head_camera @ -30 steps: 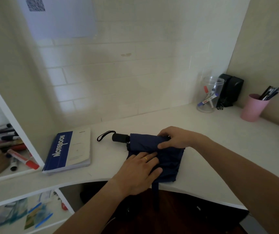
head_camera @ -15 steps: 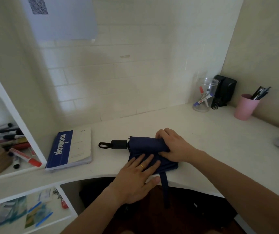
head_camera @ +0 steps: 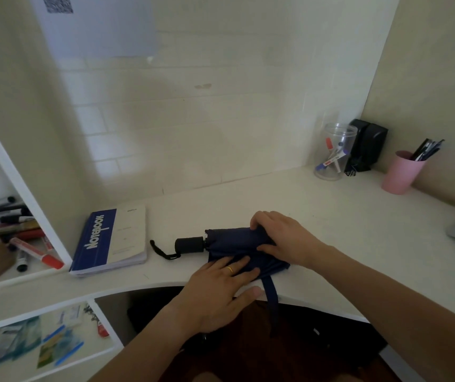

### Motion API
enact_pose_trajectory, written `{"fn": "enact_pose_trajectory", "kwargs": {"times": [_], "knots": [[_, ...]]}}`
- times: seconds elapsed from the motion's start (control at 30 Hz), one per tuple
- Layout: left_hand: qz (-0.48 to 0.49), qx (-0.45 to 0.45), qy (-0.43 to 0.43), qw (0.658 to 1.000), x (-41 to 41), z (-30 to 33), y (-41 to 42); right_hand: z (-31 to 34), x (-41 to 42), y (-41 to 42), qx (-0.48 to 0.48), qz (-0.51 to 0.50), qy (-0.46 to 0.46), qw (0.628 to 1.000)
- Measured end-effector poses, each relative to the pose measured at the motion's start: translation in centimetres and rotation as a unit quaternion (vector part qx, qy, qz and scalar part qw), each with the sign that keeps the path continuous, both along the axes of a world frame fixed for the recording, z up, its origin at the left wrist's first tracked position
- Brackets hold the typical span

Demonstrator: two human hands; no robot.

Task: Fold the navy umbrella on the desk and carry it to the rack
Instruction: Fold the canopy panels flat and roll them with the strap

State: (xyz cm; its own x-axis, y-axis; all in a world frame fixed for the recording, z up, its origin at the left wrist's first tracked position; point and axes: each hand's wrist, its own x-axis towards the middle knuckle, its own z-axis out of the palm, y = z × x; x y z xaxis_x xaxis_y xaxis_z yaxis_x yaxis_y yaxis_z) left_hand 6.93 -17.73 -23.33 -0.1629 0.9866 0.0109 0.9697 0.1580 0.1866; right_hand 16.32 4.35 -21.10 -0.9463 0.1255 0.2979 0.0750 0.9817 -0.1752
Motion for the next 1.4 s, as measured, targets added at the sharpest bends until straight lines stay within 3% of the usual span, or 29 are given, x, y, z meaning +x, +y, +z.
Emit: {"fn": "enact_pose_trajectory", "kwargs": {"times": [0.07, 0.17, 0.2, 0.33, 0.5, 0.6, 0.7, 0.87, 0.93, 1.1, 1.23, 1.4], "knots": [[0.010, 0.043, -0.020, 0.999, -0.7, 1.2, 0.3, -0.8, 0.3, -0.1, 0.010, 0.005, 0.026, 1.000], [0.052, 0.209, 0.077, 0.973, -3.6, 2.4, 2.1, -1.3, 0.5, -0.2, 0.023, 0.015, 0.050, 0.998], [0.061, 0.211, 0.093, 0.971, -4.5, 2.7, 2.7, -1.3, 0.5, -0.2, 0.024, 0.018, 0.053, 0.998], [0.050, 0.020, 0.049, 0.997, -6.4, 2.8, 4.4, -0.6, 0.7, 0.1, -0.033, 0.014, 0.018, 0.999], [0.051, 0.151, 0.090, 0.983, -6.2, 0.8, 4.1, 1.9, 0.6, 2.6, -0.243, -0.032, -0.076, 0.966], [0.055, 0.204, 0.112, 0.971, -5.7, 0.0, 4.4, 2.8, 0.5, 3.5, -0.174, -0.039, -0.153, 0.972], [0.045, 0.203, 0.113, 0.972, -5.7, 0.2, 5.0, 2.9, 0.4, 3.3, -0.107, -0.039, -0.137, 0.984], [0.040, 0.120, -0.063, 0.990, -6.0, 1.5, 4.8, 1.2, 1.9, 2.5, -0.023, -0.013, -0.061, 0.998], [0.033, 0.141, -0.030, 0.989, -5.8, 1.2, 4.9, 0.6, 2.5, 2.6, -0.036, -0.002, -0.040, 0.999], [0.041, 0.204, 0.029, 0.978, -4.7, 0.1, 4.9, 1.1, 3.1, 3.5, -0.226, -0.023, -0.060, 0.972], [0.037, 0.198, 0.031, 0.979, -4.0, 0.7, 5.1, -0.1, 3.7, 2.9, -0.197, -0.036, -0.014, 0.980], [0.065, 0.036, -0.118, 0.990, -4.2, 3.0, 7.4, -2.2, 4.9, 1.3, -0.098, -0.024, 0.070, 0.992]]}}
